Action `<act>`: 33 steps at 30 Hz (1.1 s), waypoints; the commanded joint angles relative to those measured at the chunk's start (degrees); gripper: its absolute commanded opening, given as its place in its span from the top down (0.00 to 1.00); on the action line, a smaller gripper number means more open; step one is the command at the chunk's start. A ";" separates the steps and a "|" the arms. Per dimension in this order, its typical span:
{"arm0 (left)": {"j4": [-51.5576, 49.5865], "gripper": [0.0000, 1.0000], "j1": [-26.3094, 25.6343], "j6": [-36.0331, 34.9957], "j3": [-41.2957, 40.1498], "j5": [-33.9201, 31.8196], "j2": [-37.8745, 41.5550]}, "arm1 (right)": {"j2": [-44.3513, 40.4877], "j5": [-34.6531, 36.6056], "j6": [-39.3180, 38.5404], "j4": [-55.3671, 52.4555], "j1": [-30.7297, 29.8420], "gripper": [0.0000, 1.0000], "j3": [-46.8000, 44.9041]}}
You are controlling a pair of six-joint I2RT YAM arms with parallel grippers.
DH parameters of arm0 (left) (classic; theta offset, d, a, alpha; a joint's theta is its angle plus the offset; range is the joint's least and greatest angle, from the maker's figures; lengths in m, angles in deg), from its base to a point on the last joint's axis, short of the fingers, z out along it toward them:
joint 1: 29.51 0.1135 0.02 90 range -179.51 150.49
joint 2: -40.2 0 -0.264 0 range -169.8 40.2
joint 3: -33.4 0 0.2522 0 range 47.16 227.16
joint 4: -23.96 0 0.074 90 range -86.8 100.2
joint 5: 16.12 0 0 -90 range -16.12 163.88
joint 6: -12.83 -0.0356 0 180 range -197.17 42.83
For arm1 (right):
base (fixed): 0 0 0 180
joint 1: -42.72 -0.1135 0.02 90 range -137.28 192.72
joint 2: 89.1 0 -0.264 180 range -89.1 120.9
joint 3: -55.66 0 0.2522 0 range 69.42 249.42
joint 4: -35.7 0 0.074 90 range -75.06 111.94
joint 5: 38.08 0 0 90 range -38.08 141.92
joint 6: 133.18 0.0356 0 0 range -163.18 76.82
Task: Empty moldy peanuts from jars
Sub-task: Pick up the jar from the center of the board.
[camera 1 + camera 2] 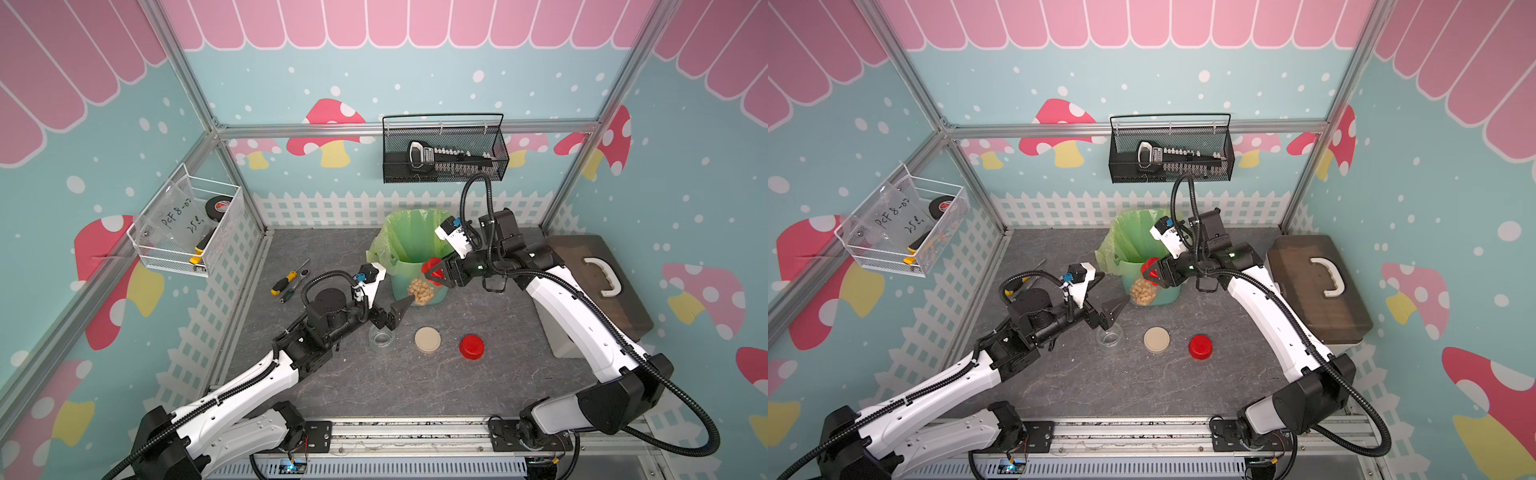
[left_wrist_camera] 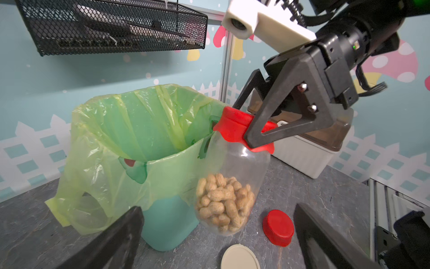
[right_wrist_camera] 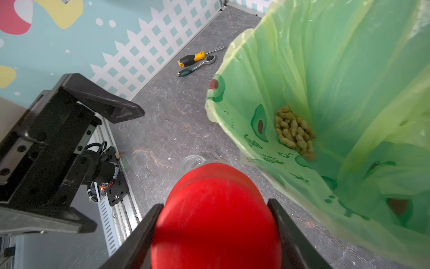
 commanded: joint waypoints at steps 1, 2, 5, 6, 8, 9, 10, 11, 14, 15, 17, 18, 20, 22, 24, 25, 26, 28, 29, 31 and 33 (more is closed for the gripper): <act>-3.11 0.01 -0.09 -1.49 0.07 4.49 -0.71 | -3.95 -1.48 -2.05 0.25 -1.48 0.69 -1.27; -3.72 0.01 -0.12 -1.34 0.80 5.71 -1.15 | -4.48 -1.97 -2.11 0.48 -1.68 0.69 -1.74; -3.93 0.01 -0.14 -0.98 1.41 8.25 -2.12 | -5.21 -3.27 -2.70 0.52 -2.15 0.69 -2.50; -4.01 0.01 -0.13 -1.08 1.41 8.54 -2.29 | -5.40 -4.14 -3.20 0.37 -2.22 0.69 -2.75; -4.19 0.01 -0.14 -1.31 1.41 9.40 -2.65 | -5.73 -5.77 -4.56 0.01 -2.26 0.69 -3.16; -4.14 0.01 -0.22 -1.19 1.58 10.33 -2.74 | -5.79 -6.15 -5.13 -0.21 -2.30 0.69 -3.38; -4.20 0.01 -0.17 -0.98 1.73 11.25 -2.86 | -5.84 -6.45 -5.45 -0.32 -2.30 0.69 -3.62; -4.26 0.01 -0.35 -0.75 2.04 12.22 -3.06 | -5.80 -7.00 -5.93 -0.43 -2.30 0.69 -3.84; -4.36 0.01 -0.61 -0.62 2.72 13.89 -3.86 | -5.34 -9.42 -6.85 -0.17 -2.29 0.69 -4.22; -4.37 0.01 -0.68 -0.61 2.82 14.25 -4.13 | -5.23 -10.09 -7.05 0.06 -2.30 0.70 -4.42; -4.55 0.01 -0.79 -0.65 3.12 15.02 -4.65 | -5.26 -11.17 -6.99 0.77 -2.38 0.70 -4.64; -4.99 0.01 -0.85 -0.70 3.38 15.49 -4.92 | -5.26 -11.72 -6.90 1.20 -2.39 0.70 -4.72; -5.56 0.01 -1.05 -0.80 3.86 16.21 -5.36 | -5.15 -13.05 -6.97 1.67 -2.40 0.70 -4.71; -5.41 0.01 -1.22 -0.74 3.87 16.67 -5.44 | -5.05 -13.85 -7.12 1.84 -2.39 0.70 -4.72; -5.03 0.01 -1.29 -0.61 3.74 17.30 -5.29 | -5.04 -14.75 -7.27 2.13 -2.39 0.71 -4.67; -4.91 0.01 -1.28 -0.61 3.70 17.63 -5.13 | -5.00 -15.50 -7.40 2.31 -2.35 0.71 -4.74; -4.74 0.01 -1.32 -0.54 3.64 18.10 -4.91 | -5.03 -16.43 -7.53 2.67 -2.34 0.71 -4.80; -4.64 0.01 -1.31 -0.44 3.52 19.33 -4.51 | -4.96 -18.22 -7.73 3.47 -2.33 0.71 -5.02; -4.64 0.04 -1.31 -0.43 3.52 19.74 -4.30 | -4.92 -19.12 -8.17 3.50 -2.34 0.71 -5.17; -4.46 0.13 -1.31 -0.27 3.35 20.51 -3.98 | -5.02 -20.18 -8.89 3.34 -2.44 0.71 -5.43; -4.63 0.28 -1.32 -0.26 3.35 21.37 -3.79 | -5.44 -20.64 -9.89 3.06 -2.48 0.71 -5.84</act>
